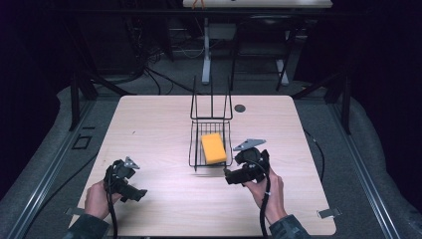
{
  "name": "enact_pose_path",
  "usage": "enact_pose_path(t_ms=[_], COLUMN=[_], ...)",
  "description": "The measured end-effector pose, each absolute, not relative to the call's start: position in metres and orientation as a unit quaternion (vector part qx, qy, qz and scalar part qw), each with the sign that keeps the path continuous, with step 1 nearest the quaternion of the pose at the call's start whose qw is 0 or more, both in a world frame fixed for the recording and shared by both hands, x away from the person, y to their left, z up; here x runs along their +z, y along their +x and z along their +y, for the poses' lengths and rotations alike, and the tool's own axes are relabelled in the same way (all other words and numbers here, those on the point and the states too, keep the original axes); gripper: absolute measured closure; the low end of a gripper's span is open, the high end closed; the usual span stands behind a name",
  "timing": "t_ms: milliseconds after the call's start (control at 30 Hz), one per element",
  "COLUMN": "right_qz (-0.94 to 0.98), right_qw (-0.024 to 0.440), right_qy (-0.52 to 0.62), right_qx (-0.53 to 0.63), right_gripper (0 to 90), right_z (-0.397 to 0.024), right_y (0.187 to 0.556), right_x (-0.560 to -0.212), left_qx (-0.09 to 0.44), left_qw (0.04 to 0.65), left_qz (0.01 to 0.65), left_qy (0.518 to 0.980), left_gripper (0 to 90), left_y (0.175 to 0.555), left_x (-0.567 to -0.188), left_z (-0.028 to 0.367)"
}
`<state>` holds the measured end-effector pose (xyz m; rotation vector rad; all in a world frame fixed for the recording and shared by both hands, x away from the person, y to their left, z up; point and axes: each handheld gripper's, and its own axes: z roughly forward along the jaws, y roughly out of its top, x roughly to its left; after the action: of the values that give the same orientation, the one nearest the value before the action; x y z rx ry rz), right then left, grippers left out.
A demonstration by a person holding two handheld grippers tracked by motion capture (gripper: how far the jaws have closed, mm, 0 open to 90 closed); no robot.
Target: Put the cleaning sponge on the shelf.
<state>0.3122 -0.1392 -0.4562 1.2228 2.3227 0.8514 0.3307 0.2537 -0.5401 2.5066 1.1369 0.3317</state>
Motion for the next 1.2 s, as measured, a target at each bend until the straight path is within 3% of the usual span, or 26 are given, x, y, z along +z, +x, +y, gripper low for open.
enact_pose_path(t_ms=[400, 733, 933, 1200], right_qz=[0.817, 0.807, 0.809, 0.817], right_qw=[0.195, 0.187, 0.154, 0.144], right_qy=[0.452, 0.482, 0.501, 0.501], right_qx=[0.301, 0.286, 0.265, 0.247], right_gripper=[5.6, 4.4, 4.9, 6.0], right_z=[-0.181, -0.211, -0.217, -0.220], right_y=[0.279, 0.261, 0.261, 0.267], right_x=[-0.463, -0.501, -0.524, -0.534], left_qx=[0.117, 0.122, 0.119, 0.117], left_qw=[0.183, 0.187, 0.182, 0.182], left_qz=[0.402, 0.400, 0.392, 0.388], left_qy=[0.889, 0.889, 0.894, 0.896], left_gripper=[0.3, 0.3, 0.3, 0.3], left_y=[0.330, 0.330, 0.331, 0.332], left_x=[-0.540, -0.538, -0.540, -0.541], left_z=[0.253, 0.253, 0.250, 0.247])
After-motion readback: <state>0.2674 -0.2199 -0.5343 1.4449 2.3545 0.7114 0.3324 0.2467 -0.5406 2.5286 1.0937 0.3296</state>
